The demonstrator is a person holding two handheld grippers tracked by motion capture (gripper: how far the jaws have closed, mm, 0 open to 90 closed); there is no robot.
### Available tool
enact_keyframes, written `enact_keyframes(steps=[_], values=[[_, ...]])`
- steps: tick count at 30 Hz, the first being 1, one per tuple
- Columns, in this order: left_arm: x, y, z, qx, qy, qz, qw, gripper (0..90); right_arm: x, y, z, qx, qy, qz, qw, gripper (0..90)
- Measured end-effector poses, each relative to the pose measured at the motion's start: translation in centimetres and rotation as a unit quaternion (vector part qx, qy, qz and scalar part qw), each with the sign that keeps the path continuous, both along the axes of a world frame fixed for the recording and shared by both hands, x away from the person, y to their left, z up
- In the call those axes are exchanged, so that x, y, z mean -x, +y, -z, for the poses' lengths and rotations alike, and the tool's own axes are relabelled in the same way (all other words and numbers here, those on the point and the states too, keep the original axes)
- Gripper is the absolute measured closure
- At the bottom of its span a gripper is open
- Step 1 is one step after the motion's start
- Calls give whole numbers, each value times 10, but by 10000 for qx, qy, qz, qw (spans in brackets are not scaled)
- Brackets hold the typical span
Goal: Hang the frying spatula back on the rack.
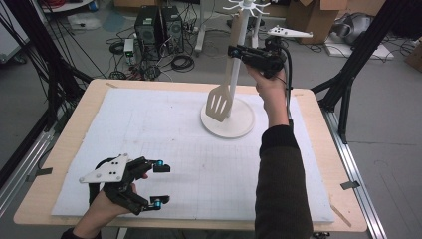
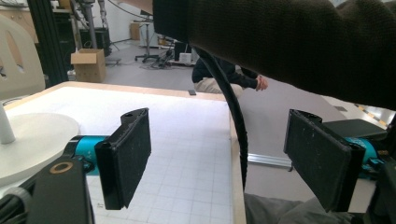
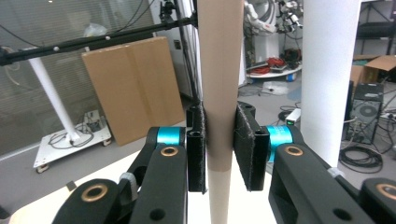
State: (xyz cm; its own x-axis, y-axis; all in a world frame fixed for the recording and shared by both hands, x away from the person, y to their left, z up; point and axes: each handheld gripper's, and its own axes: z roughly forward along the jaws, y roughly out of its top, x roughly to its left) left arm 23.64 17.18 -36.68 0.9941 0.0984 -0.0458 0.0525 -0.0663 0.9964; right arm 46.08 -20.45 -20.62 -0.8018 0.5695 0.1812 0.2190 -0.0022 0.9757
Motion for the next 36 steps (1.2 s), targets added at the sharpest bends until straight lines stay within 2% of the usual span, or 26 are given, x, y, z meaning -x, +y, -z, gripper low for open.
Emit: enact_keyframes(steps=[2,5,7,12,16,20,24,28,32,36], values=[[0,1,0,-12,-10,-15,10000,234,2,1,0,47,-29,106,9999,742],[0,2,-1,-13,-11,-12,10000,233,6,1,1,72,-132,197,9997,634],[0,2,-1,-6,-10,-9,10000,233,10,-1,4,74,-198,274,9994,610],[0,3,-1,-21,-13,-4,10000,233,20,-13,14,57,-191,138,9997,516],[-2,4,-1,-19,8,-57,10000,229,36,-26,25,100,-246,12,9996,424],[-6,9,-1,-37,-12,-135,9999,225,60,-43,37,220,-287,-145,9992,338],[-9,15,1,-79,-9,-262,9996,217,87,-62,56,361,-370,-262,9983,291],[-13,24,5,-65,26,-392,9992,214,115,-75,75,321,-322,-339,9984,194],[-16,32,9,-71,54,-514,9986,214,147,-81,94,387,-571,-508,9963,170],[-18,35,13,-134,71,-624,9979,215,175,-87,113,381,-620,-671,9951,161]])
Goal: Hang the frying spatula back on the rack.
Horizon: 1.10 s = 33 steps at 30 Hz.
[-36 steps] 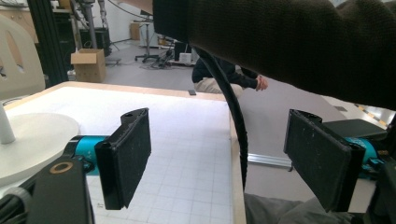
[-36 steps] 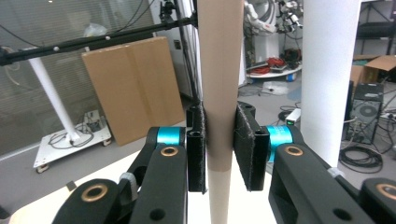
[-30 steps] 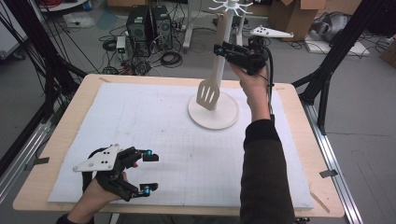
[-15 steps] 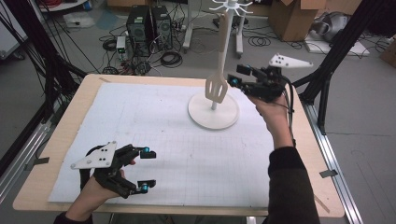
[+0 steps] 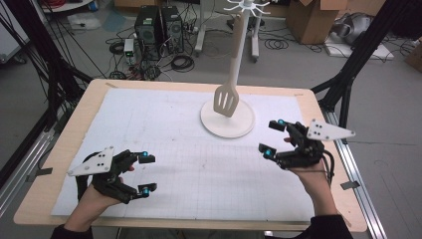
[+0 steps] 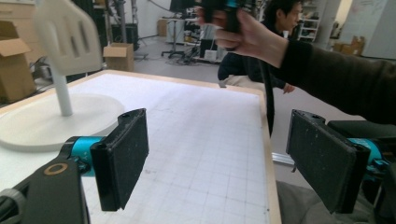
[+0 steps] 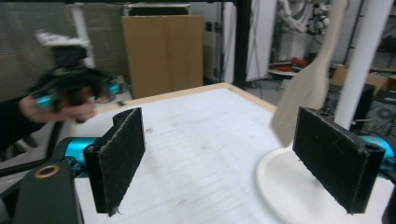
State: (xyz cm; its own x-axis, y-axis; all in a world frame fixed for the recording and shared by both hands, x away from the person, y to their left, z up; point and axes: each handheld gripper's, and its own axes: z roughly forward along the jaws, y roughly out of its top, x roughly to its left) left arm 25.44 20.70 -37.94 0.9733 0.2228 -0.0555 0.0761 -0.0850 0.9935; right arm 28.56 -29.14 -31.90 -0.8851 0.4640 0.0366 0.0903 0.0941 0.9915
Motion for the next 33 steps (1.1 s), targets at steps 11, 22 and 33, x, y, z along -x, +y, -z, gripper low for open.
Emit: enact_keyframes(steps=[11,22,33], values=[[-2,6,11,-59,85,-200,9997,215,31,-6,59,171,249,-47,9995,144],[-6,4,21,-67,188,-224,9996,213,27,-3,81,429,507,10,9978,141],[-5,2,24,-101,217,-205,9995,208,25,-1,87,525,578,6,9969,140]])
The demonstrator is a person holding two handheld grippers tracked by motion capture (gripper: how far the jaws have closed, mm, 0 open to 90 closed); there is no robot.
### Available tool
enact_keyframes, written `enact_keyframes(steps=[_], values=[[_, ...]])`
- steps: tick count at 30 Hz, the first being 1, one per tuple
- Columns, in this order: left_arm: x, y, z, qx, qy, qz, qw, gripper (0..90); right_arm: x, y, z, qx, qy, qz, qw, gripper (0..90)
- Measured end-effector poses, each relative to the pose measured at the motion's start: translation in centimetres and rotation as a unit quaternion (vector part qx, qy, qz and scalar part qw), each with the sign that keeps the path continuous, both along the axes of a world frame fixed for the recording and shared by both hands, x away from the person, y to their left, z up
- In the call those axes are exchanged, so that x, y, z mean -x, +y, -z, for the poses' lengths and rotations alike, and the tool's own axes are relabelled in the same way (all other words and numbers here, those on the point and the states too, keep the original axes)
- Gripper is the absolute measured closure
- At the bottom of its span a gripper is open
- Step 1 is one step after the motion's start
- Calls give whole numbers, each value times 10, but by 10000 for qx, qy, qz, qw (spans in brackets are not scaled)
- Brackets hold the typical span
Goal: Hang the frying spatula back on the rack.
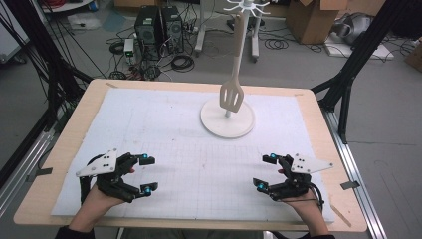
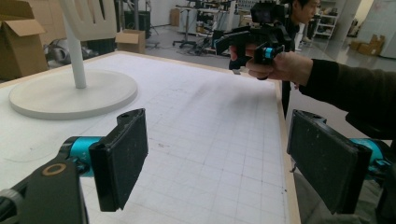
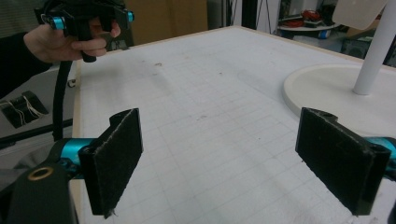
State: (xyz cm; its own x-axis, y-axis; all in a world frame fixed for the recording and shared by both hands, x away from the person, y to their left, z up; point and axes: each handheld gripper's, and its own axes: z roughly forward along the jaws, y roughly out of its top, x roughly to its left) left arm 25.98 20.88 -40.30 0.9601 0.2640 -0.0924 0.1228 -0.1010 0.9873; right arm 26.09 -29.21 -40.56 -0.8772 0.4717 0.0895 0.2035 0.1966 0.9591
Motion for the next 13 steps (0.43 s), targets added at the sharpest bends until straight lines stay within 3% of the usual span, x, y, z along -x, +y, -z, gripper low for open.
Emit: enact_keyframes(steps=[13], values=[[0,-4,0,8,-4,59,10000,207,-1,-1,1,-4,33,2,10000,130]])
